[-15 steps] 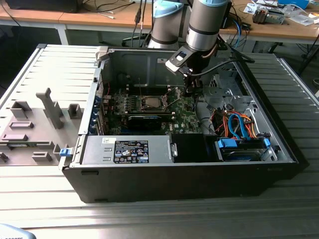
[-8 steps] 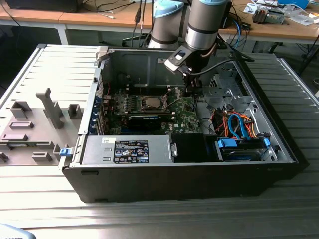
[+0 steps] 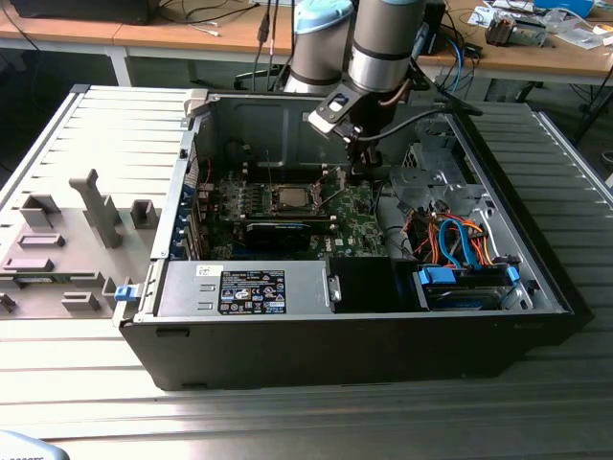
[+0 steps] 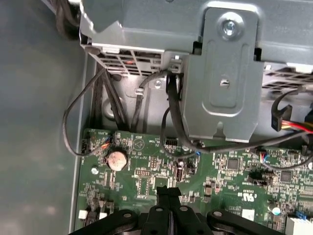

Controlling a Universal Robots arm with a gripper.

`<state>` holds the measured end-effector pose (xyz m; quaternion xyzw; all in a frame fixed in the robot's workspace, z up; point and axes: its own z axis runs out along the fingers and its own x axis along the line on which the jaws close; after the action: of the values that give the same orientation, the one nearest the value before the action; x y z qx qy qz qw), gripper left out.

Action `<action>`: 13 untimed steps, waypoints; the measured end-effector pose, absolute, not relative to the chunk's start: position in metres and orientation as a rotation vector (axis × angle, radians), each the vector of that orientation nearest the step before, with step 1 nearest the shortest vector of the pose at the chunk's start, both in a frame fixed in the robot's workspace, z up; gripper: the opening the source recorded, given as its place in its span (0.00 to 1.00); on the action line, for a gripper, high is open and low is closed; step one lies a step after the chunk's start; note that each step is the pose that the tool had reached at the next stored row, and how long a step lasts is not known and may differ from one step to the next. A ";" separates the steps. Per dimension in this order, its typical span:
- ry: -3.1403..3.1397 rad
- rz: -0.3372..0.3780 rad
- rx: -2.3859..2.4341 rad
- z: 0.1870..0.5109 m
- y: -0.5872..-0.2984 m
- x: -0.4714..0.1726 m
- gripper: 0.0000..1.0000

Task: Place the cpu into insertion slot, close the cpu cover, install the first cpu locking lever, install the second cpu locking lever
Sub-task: 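Close the cpu cover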

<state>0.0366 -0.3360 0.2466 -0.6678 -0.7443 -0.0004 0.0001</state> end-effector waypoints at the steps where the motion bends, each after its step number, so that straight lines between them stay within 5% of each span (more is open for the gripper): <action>1: -2.339 -0.002 -2.098 0.247 -0.336 0.034 0.11; 13: -2.344 -0.013 -2.103 0.256 -0.336 0.021 0.11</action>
<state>0.0211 -0.3359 0.2564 -0.6678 -0.7443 -0.0041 -0.0038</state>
